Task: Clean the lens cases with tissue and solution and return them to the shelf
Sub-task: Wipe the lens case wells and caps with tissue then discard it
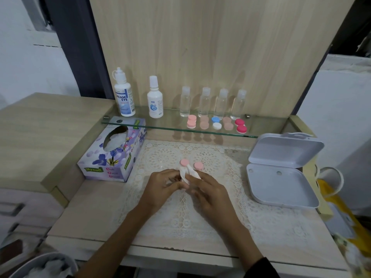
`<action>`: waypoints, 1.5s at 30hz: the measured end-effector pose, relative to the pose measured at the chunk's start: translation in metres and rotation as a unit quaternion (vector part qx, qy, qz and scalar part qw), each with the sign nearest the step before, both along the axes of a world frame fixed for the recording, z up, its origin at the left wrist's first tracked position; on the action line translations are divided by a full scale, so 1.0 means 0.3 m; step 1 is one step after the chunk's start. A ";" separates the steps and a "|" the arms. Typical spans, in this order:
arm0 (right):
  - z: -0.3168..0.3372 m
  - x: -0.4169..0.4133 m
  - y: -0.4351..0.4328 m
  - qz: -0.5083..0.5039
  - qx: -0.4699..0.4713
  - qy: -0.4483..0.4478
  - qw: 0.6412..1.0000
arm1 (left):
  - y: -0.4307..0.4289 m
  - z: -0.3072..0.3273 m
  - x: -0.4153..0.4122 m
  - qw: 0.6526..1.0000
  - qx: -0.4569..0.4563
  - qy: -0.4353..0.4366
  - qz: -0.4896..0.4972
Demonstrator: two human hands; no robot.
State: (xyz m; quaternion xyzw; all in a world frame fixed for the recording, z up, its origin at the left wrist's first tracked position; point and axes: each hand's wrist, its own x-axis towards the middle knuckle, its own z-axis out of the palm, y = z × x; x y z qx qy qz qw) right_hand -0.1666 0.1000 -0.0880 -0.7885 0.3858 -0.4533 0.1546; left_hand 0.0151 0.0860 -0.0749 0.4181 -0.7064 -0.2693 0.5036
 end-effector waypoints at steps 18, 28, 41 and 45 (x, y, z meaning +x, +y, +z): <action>0.008 -0.017 0.003 -0.073 0.011 -0.078 0.994 | -0.005 -0.013 -0.001 0.998 -0.013 -0.050 -0.031; 0.015 -0.020 0.016 -0.090 -0.050 -0.040 0.994 | -0.004 -0.019 0.006 0.998 -0.028 -0.051 -0.028; 0.020 -0.018 0.018 -0.106 0.015 -0.072 0.992 | -0.004 -0.018 0.009 0.998 -0.044 -0.039 -0.013; 0.032 -0.019 0.028 -0.088 -0.004 -0.084 0.993 | 0.001 -0.014 0.007 0.997 -0.049 -0.050 -0.015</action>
